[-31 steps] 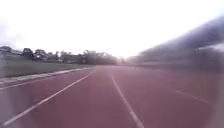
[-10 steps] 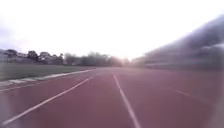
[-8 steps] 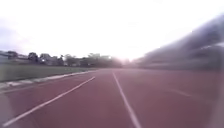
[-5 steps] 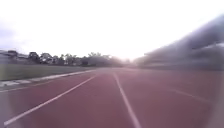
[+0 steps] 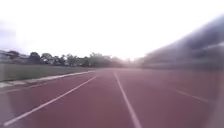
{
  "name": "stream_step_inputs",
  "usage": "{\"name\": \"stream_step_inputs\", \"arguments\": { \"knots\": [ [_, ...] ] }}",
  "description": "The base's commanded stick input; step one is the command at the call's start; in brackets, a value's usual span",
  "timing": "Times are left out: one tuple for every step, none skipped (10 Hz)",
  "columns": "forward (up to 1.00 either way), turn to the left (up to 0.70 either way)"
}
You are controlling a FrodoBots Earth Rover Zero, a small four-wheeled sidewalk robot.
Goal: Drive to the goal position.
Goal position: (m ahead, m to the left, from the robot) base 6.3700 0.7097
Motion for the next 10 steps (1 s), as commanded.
{"name": "stream_step_inputs", "arguments": {
  "knots": [
    [0.70,0.00],
    [0.70,0.00],
    [0.70,0.00],
    [0.70,0.00],
    [0.70,0.00],
    [0.70,0.00],
    [0.70,0.00],
    [0.70,0.00],
    [0.70,0.00],
    [0.70,0.00]
  ]
}}
